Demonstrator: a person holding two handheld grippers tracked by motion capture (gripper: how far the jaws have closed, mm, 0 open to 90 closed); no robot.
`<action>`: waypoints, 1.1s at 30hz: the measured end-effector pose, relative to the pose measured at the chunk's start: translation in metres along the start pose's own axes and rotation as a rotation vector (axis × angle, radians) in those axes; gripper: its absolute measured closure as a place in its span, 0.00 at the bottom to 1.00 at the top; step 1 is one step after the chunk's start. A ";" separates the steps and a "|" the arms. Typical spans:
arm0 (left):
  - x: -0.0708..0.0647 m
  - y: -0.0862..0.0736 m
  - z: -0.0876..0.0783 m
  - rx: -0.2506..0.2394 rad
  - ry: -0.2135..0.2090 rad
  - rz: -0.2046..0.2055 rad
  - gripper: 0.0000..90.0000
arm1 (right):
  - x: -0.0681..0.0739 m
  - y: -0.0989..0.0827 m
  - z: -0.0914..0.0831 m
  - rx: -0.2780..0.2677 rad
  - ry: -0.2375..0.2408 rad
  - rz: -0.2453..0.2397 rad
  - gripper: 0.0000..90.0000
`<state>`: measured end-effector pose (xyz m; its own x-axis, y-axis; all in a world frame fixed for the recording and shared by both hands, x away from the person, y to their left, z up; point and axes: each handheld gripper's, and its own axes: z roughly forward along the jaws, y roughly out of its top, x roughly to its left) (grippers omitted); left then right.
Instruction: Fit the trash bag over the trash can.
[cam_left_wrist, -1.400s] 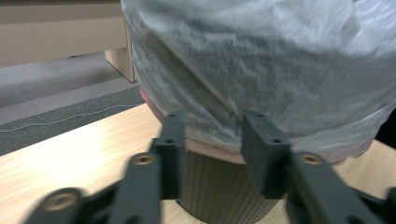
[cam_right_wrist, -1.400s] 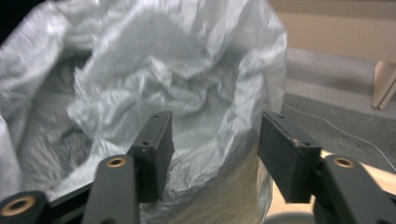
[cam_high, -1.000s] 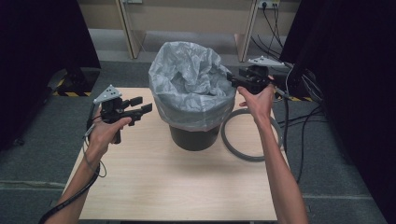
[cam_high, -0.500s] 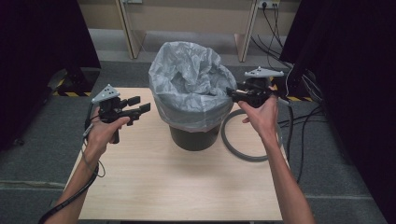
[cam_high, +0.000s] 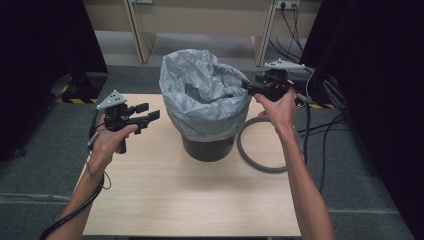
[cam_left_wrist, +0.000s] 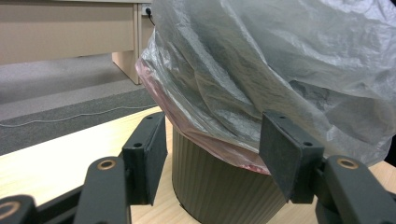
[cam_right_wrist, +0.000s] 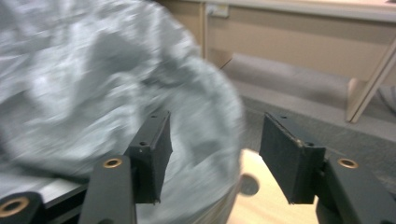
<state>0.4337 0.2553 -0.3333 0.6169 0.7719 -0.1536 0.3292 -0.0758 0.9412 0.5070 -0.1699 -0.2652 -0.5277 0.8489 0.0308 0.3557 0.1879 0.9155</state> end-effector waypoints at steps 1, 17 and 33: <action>0.000 0.000 0.000 0.000 -0.001 0.000 0.45 | 0.005 0.000 -0.004 0.012 0.010 -0.004 0.47; -0.017 -0.009 0.018 0.025 -0.068 0.045 0.37 | -0.013 -0.017 0.018 0.011 0.009 0.075 0.57; -0.034 -0.017 0.041 0.024 -0.146 0.099 0.32 | -0.008 -0.029 -0.021 -0.042 0.109 0.099 0.51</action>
<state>0.4361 0.2044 -0.3559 0.7436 0.6605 -0.1040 0.2777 -0.1635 0.9467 0.4848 -0.1927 -0.2839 -0.5730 0.8031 0.1632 0.3792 0.0833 0.9216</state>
